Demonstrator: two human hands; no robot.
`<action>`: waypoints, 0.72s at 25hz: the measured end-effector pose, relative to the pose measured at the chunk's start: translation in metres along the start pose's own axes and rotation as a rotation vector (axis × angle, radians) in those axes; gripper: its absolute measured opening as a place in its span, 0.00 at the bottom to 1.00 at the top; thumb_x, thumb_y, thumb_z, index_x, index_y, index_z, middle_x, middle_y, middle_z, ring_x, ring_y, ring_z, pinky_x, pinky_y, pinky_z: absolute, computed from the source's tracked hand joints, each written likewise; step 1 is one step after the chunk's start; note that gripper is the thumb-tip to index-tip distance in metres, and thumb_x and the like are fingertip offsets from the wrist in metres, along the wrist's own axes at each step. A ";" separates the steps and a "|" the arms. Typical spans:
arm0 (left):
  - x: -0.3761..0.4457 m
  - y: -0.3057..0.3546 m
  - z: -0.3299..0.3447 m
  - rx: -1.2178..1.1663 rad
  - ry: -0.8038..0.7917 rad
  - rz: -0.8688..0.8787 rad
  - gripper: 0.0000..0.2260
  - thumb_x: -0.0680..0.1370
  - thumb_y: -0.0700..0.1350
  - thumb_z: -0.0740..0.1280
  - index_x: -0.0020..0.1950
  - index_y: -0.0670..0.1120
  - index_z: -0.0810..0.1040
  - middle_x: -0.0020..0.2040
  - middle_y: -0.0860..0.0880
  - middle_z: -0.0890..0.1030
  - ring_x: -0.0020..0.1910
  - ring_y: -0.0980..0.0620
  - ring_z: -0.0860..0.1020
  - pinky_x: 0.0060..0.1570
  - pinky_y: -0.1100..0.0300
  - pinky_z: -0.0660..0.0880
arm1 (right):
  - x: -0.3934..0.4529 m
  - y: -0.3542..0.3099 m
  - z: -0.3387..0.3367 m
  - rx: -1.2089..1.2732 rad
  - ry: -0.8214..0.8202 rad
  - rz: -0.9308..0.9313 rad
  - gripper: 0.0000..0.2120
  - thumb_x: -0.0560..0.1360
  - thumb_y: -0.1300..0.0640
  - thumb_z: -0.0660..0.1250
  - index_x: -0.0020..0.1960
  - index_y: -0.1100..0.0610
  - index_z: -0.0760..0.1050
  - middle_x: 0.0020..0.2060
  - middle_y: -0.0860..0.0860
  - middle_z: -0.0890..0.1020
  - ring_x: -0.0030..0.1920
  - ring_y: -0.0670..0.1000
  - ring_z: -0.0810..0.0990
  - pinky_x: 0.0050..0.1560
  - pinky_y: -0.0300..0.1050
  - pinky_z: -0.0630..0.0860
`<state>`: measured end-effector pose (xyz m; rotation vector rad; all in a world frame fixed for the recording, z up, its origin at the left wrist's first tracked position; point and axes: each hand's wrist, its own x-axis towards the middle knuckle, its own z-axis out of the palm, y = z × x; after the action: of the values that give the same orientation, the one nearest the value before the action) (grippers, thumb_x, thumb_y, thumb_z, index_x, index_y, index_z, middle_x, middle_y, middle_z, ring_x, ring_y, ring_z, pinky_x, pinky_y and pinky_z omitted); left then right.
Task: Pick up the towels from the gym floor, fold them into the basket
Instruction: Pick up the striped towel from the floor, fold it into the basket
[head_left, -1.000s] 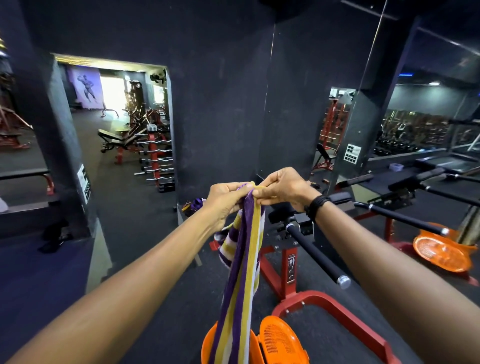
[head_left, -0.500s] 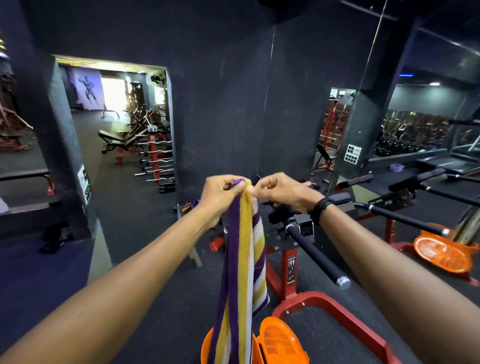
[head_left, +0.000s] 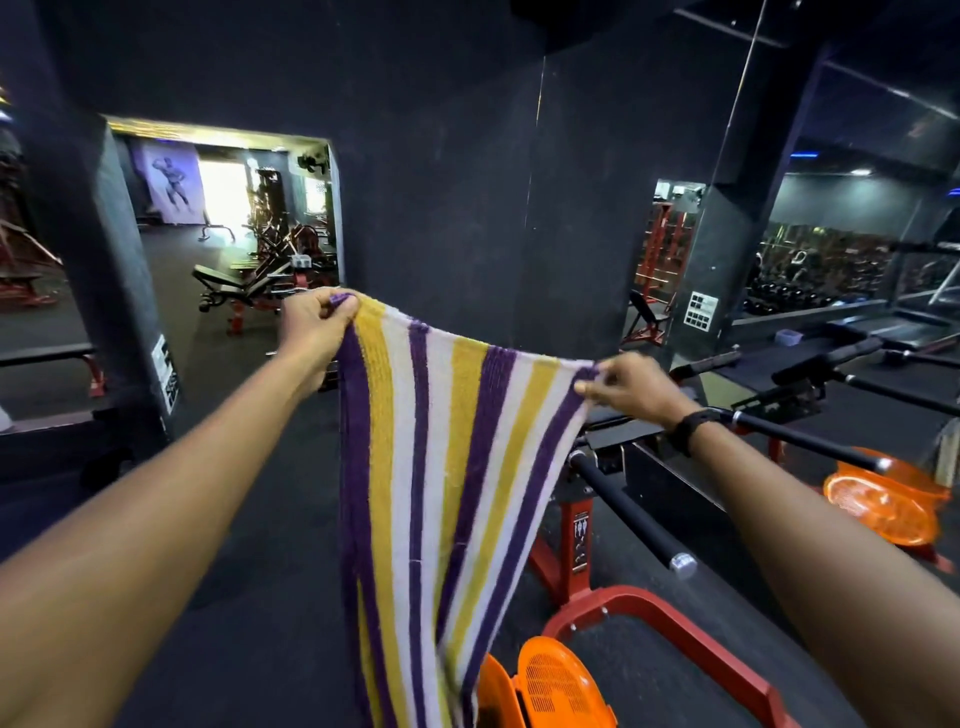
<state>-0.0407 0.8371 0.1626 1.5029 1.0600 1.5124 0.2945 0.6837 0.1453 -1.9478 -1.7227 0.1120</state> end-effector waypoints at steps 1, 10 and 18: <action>-0.001 -0.012 -0.003 0.073 0.037 0.018 0.06 0.78 0.38 0.66 0.52 0.42 0.82 0.41 0.49 0.81 0.40 0.53 0.76 0.41 0.61 0.73 | 0.003 -0.002 -0.006 0.114 0.102 -0.024 0.16 0.74 0.50 0.71 0.32 0.58 0.76 0.31 0.55 0.80 0.34 0.47 0.74 0.36 0.45 0.71; -0.006 -0.023 -0.015 0.228 0.145 0.129 0.07 0.78 0.44 0.67 0.50 0.42 0.81 0.43 0.47 0.81 0.42 0.51 0.77 0.44 0.56 0.75 | 0.002 -0.024 -0.012 0.813 0.386 -0.162 0.10 0.68 0.65 0.76 0.42 0.57 0.75 0.36 0.54 0.81 0.35 0.46 0.78 0.34 0.38 0.76; -0.027 -0.017 -0.009 0.451 -0.726 -0.170 0.09 0.80 0.46 0.63 0.43 0.44 0.76 0.31 0.48 0.71 0.27 0.57 0.69 0.26 0.64 0.67 | -0.014 -0.001 -0.035 0.331 -0.444 -0.007 0.26 0.64 0.49 0.78 0.46 0.71 0.76 0.42 0.61 0.79 0.43 0.56 0.76 0.45 0.48 0.76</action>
<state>-0.0498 0.8179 0.1372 1.9860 1.0642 0.5250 0.3052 0.6590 0.1715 -1.7545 -1.8334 0.8267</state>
